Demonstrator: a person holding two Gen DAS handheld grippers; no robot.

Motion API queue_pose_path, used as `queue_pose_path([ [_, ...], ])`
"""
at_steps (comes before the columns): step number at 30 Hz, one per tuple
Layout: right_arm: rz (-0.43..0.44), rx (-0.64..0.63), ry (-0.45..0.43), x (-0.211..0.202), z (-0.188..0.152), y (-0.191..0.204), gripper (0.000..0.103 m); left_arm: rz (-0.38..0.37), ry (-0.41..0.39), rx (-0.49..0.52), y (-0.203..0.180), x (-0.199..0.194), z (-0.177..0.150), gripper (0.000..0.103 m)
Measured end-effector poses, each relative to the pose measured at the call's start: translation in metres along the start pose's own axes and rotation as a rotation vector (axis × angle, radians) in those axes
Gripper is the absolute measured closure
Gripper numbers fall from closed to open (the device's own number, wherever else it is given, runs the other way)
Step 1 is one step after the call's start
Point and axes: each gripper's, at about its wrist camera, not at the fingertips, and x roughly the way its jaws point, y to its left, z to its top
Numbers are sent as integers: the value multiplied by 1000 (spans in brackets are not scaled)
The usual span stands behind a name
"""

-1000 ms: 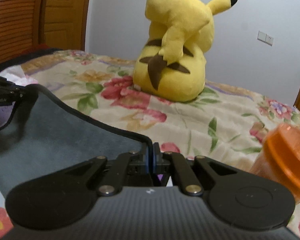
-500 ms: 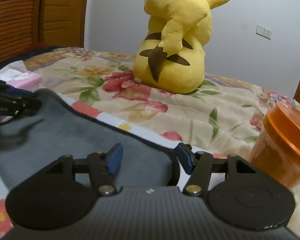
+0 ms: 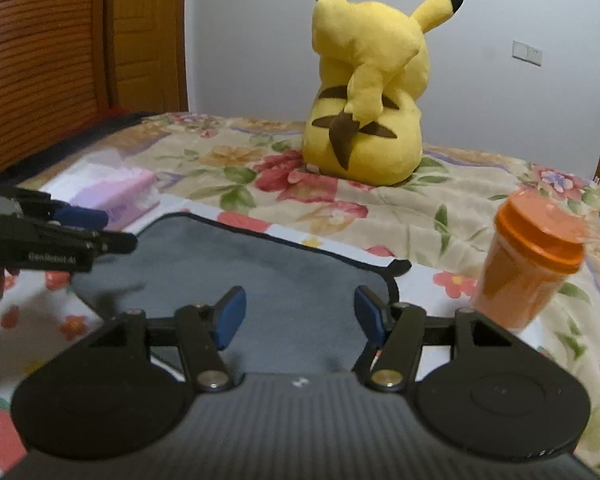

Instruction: Fold towel

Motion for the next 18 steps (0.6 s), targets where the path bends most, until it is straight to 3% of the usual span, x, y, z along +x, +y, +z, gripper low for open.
queue_pose_path([
  [5,-5,33,-22,-26,6,3,42,-2,-25,4,-6,-32,3,35],
  [18,-21,68,-46,-79,6,10,42,29,-60,2,-10,-96,-1,24],
])
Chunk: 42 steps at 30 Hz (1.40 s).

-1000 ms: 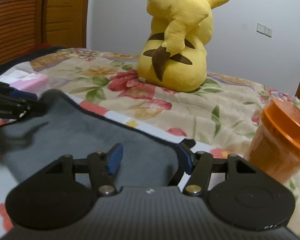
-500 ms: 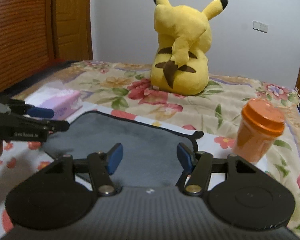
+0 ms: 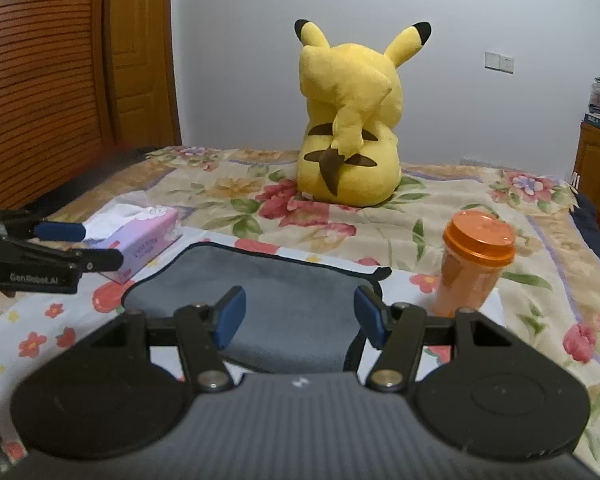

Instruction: Fold towel

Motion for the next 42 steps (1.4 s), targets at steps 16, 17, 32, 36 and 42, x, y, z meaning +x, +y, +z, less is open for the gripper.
queue_pose_path([
  [16,-28,29,-30,-51,-5,9,10,-6,-28,-4,-11,-67,-8,4],
  [17,-33,31,-32,-53,-6,10,8,-9,-31,-4,-13,-72,-8,4],
  [32,-69,24,-99,-99,-6,23,0,-2,-108,1,-25,-136,5,0],
  [36,-71,38,-107,-110,-8,23,0,32,-101,22,-28,-145,4,0],
  [42,-78,56,-106,-121,-15,25,0,46,-76,3,-30,-156,-7,0],
])
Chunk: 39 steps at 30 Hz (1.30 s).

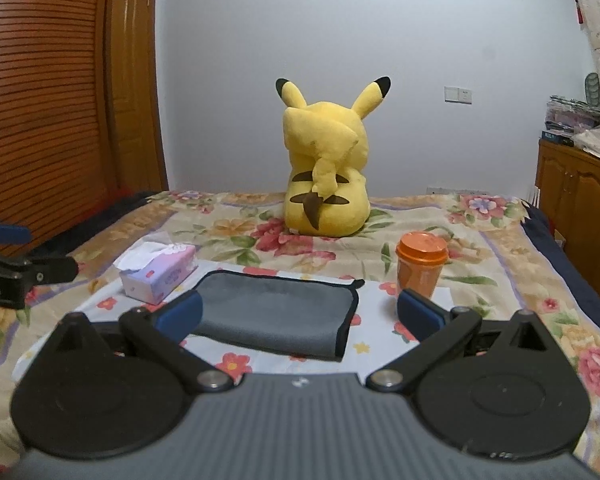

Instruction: Fold towel

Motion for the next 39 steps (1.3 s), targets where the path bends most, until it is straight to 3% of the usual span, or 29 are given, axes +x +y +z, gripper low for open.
queue_pose_path([
  [20,-1,33,48,-15,-40,6,0,-21,82,-51,-8,-10,-55,0],
  [39,15,16,116,-8,-71,18,0,-45,99,-67,-10,-1,-86,0],
])
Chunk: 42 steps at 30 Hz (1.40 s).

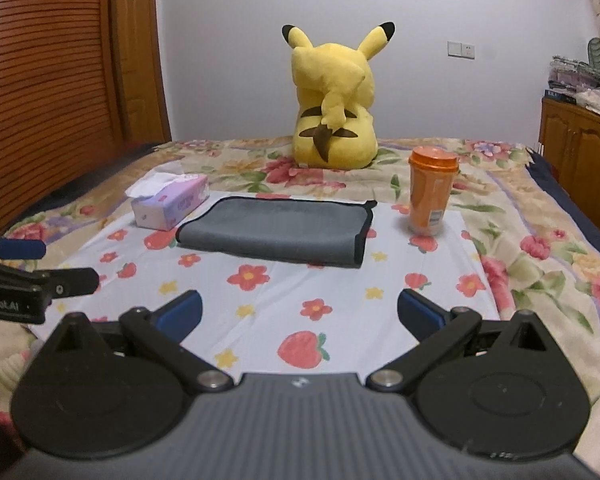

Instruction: Fold towel

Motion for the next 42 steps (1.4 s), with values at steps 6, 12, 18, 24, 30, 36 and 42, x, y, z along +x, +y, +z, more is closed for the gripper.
queue_pose_path([
  [6,-9,-40,2,2,-2,6,0,6,-6,-24,7,3,-1,0],
  [12,-18,-19,1,2,-1,3,0,17,-9,-20,6,2,0,0],
  [18,-35,-5,-4,0,-3,1,0,31,-41,-3,4,-6,0,0],
  [24,-49,-4,-23,-4,-2,0,0,46,-87,2,2,-15,3,0],
  [30,-59,2,-58,-8,0,-1,0,53,-126,9,-1,-23,4,0],
  [36,-72,7,-90,-14,1,-2,0,57,-153,15,-4,-29,6,0],
  [42,-82,14,-112,-17,2,-4,0,57,-176,19,-5,-32,6,0],
])
